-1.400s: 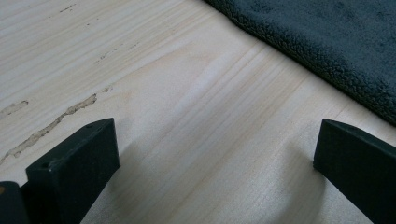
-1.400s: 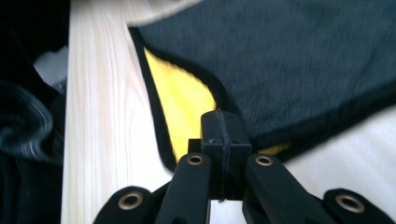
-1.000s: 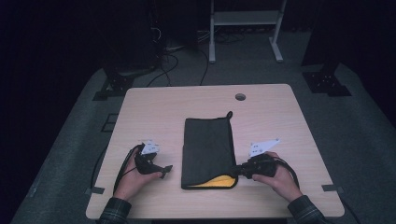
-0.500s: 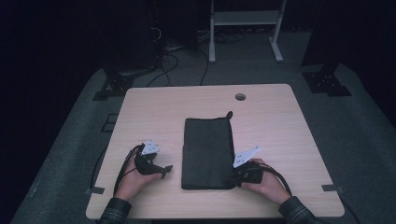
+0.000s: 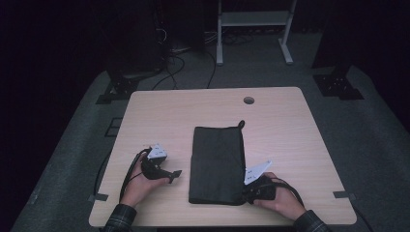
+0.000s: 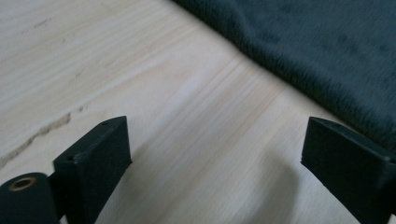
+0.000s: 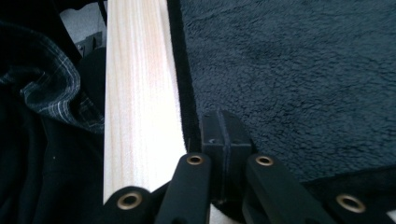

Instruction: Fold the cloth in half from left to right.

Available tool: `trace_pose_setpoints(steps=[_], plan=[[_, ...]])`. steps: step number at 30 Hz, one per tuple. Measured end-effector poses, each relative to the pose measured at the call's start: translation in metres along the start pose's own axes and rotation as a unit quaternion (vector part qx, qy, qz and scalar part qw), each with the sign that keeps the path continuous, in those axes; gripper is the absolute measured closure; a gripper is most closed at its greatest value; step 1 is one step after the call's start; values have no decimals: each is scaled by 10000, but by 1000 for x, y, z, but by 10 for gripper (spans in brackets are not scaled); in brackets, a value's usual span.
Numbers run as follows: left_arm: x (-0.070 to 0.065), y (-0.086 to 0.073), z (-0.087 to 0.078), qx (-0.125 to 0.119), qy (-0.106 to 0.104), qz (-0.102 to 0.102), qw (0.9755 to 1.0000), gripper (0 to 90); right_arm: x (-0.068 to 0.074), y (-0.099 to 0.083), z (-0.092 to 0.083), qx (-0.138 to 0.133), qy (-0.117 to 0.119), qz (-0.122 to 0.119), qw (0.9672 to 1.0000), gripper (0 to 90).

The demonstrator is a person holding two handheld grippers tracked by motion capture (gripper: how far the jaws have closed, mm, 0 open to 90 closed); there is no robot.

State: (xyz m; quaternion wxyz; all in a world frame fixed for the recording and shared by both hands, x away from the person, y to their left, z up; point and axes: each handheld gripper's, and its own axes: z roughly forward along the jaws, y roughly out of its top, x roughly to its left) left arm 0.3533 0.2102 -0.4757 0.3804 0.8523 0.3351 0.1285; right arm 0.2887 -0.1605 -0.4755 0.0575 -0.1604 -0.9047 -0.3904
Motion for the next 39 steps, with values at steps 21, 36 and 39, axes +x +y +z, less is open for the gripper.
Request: trace_pose_setpoints(steps=[21,36,39], plan=[[40,83,42,-359,-115,-84,9993,266,-118,40,-33,-671,-1794,789,9783,538],[63,106,95,-150,-86,-100,9998,349,-190,68,-26,-715,-2315,1337,9609,489],[65,107,102,-70,-103,-176,9998,357,-195,69,-21,-666,-2318,1350,9611,478]])
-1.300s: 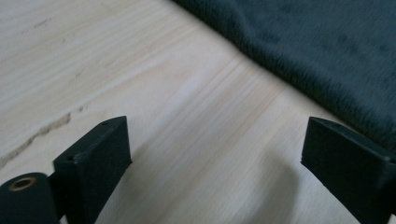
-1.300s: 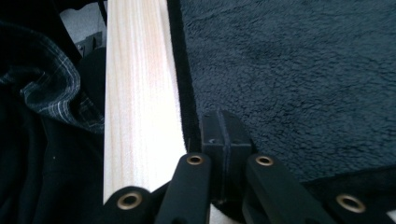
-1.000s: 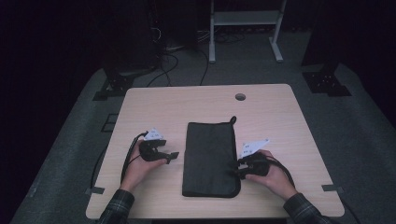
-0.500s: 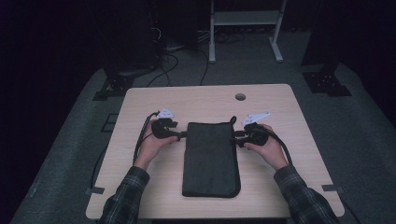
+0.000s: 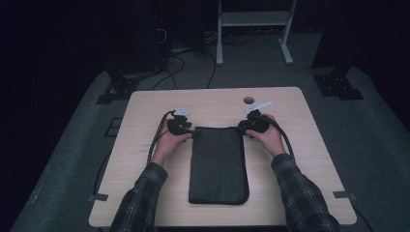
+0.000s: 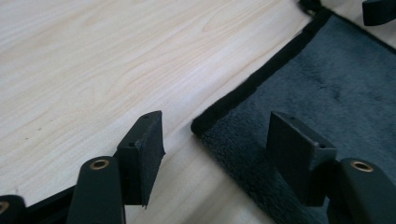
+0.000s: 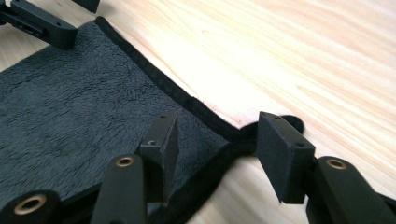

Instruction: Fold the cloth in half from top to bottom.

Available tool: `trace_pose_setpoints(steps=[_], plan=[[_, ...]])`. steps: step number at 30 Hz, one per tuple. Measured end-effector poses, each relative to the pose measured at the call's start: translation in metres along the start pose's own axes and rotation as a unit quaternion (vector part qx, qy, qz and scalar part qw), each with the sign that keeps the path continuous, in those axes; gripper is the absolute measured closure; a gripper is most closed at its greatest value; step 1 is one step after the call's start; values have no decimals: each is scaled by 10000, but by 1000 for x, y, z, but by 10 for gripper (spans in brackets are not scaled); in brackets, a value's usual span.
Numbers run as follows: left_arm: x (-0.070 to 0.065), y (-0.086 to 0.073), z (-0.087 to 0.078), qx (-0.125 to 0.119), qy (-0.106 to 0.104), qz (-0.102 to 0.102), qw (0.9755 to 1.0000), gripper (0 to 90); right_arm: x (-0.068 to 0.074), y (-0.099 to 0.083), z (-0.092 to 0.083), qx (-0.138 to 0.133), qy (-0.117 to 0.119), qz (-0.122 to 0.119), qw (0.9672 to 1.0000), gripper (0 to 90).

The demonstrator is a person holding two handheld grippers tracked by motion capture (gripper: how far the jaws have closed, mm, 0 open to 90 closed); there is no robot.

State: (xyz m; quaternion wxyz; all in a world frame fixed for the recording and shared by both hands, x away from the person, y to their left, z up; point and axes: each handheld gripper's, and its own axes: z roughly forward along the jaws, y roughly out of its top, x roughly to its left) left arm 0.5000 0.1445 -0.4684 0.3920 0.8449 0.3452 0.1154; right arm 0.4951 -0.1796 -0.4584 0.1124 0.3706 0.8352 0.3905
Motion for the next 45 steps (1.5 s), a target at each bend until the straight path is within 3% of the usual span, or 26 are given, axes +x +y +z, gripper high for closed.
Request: trace_pose_setpoints(steps=[5,9,11,12,14,15,16,19,23,25,28,30,31,32,36,41,42,45], plan=[[2,-2,6,80,-58,19,9999,433,-3,-3,16,125,-48,58,9999,474],[-1,-1,5,138,-55,151,9998,485,-4,-4,17,122,-42,39,9999,477],[-2,-1,6,128,-127,178,9997,569,-2,-5,17,115,-101,-77,9999,517],[-5,0,6,168,-120,263,9994,589,2,-5,18,125,-117,-298,9994,586],[-5,0,5,178,-238,264,9992,674,6,-4,18,175,-85,-429,9989,669],[-5,0,5,178,-238,264,9992,719,6,-4,18,175,-85,-429,9989,669],[-6,-1,5,198,-326,228,9990,758,8,-4,18,206,-89,-482,9986,725],[-7,-1,4,239,-365,162,9989,808,9,-4,17,243,-33,-419,9988,780],[-7,0,2,277,-399,-15,9988,824,12,-2,16,342,-25,-211,9992,814],[-6,-1,0,202,-427,-81,9989,824,12,0,14,354,-38,-177,9992,818],[-4,4,-8,-96,-396,-186,9990,824,11,5,10,233,-66,-145,9996,819],[-3,15,-19,-336,-257,-125,9990,824,11,18,1,1,-112,-105,9999,819],[-3,15,-19,-336,-257,-125,9990,824,11,22,-1,-37,-142,-104,9998,819],[-3,24,-29,-482,-126,-30,9988,824,12,30,-6,-127,-172,-122,9997,819],[-2,30,-45,-702,-147,9,9974,822,15,47,-20,-356,-89,-187,9992,818],[-8,27,-57,-683,-259,213,9971,820,21,45,-30,-465,93,-248,9986,818],[-12,25,-61,-707,-285,272,9967,820,25,38,-35,-543,225,-239,9980,818],[-21,20,-68,-684,-385,368,9962,820,28,32,-38,-566,309,-258,9976,818]])
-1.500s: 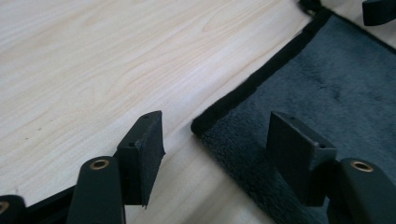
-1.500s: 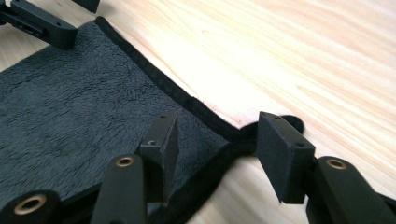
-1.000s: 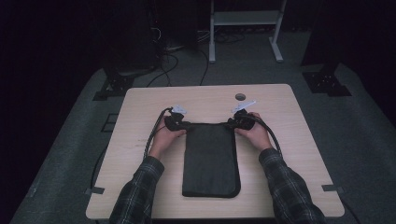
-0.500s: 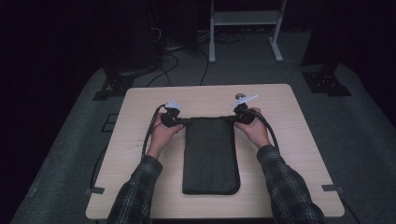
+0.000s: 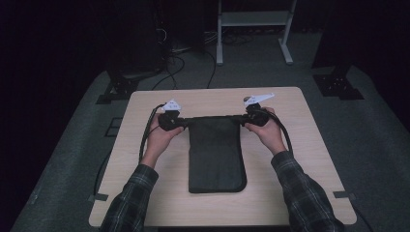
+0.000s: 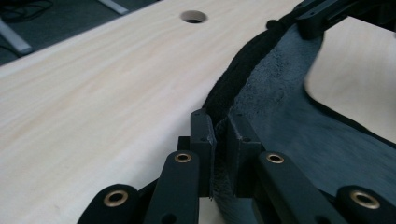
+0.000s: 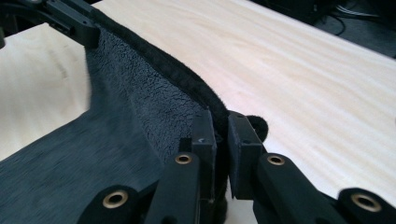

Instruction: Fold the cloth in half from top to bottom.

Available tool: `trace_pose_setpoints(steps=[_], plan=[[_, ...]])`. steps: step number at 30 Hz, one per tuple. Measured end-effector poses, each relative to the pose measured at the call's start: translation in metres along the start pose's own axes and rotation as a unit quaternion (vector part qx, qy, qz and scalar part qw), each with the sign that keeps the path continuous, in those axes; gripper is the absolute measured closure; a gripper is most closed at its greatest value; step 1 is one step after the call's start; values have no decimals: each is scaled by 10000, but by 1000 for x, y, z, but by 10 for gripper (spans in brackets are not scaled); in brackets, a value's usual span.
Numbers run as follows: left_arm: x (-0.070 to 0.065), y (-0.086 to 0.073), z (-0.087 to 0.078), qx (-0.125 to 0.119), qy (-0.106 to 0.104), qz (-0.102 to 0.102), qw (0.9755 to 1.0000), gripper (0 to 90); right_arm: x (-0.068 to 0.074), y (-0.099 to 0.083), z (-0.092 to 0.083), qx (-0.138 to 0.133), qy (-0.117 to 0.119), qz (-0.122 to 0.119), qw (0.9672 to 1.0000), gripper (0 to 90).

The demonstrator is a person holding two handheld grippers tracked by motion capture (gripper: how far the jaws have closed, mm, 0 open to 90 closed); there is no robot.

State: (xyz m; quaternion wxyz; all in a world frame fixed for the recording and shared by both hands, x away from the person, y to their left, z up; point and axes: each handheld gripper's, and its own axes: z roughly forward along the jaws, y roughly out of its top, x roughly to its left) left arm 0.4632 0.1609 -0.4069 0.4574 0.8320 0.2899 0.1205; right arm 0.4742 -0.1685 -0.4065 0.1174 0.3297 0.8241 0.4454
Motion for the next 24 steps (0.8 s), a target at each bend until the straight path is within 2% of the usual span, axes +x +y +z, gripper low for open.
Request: trace_pose_setpoints(steps=[3,4,7,8,11,14,15,17,19,20,21,24], plan=[[-15,-6,-8,19,-157,152,9998,819,9,-15,-9,-23,180,-25,9998,817],[-15,-6,-8,19,-157,152,9998,819,9,-15,-9,-23,180,-25,9998,817],[-30,-13,-15,87,-253,278,9993,819,19,-27,-17,6,307,-44,9995,817],[-30,-13,-15,87,-253,278,9993,819,19,-27,-17,6,307,-44,9995,817],[-44,-25,-24,39,-395,288,9988,819,32,-38,-26,-9,443,-105,9990,817],[-50,-33,-26,36,-472,288,9985,818,38,-45,-30,9,510,-142,9986,816],[-55,-38,-28,138,-533,325,9980,819,44,-52,-34,41,582,-165,9982,816],[-58,-40,-29,127,-558,306,9979,818,46,-54,-36,25,592,-157,9981,815],[-65,-46,-33,172,-597,347,9975,819,59,-65,-41,19,654,-232,9976,815],[-67,-48,-34,202,-600,364,9973,819,59,-65,-41,19,654,-232,9976,815],[-70,-52,-35,235,-610,386,9971,819,66,-71,-43,35,694,-260,9972,815],[-78,-61,-41,283,-661,380,9967,819,74,-76,-46,93,748,-310,9967,815]])
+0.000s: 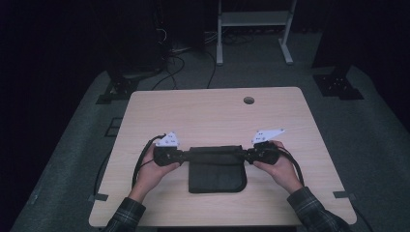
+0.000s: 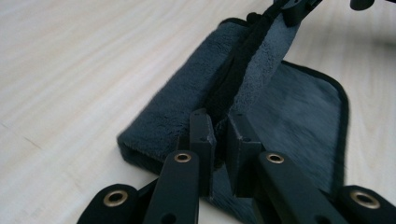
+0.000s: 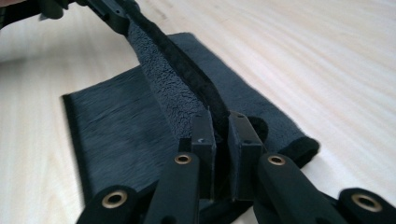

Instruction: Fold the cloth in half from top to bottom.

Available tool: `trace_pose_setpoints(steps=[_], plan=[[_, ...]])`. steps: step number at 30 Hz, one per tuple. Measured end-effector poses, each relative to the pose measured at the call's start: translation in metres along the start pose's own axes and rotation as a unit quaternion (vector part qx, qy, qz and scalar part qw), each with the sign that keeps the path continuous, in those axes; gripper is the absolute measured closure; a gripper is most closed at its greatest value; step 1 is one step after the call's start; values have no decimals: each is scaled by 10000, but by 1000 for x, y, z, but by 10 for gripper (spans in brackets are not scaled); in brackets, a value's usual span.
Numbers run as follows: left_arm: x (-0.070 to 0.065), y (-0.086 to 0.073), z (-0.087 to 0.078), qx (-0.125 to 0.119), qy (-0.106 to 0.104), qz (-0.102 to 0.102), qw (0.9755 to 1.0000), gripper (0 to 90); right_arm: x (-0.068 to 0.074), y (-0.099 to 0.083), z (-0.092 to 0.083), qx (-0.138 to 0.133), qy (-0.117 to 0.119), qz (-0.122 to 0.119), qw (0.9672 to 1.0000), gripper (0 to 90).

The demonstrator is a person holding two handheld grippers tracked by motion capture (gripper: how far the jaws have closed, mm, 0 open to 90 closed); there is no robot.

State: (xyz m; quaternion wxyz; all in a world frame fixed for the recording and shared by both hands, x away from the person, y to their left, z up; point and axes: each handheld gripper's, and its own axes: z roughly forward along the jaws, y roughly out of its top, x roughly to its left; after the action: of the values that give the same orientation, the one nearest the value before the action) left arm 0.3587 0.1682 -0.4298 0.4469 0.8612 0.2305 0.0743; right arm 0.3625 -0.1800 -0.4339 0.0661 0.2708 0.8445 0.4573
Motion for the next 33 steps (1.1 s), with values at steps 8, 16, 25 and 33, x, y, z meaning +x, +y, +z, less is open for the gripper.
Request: trace_pose_setpoints(steps=[8,16,25,33], plan=[[-20,-15,-2,206,-120,100,9997,818,21,-16,-2,190,104,-130,9997,813],[-36,-29,-1,436,-239,167,9986,815,35,-30,0,406,179,-227,9988,810],[-48,-38,-11,415,-347,164,9984,681,45,-44,-11,520,362,-140,9979,667],[-50,-43,-33,159,-270,18,9995,720,51,-49,-48,197,586,-45,9981,719]])
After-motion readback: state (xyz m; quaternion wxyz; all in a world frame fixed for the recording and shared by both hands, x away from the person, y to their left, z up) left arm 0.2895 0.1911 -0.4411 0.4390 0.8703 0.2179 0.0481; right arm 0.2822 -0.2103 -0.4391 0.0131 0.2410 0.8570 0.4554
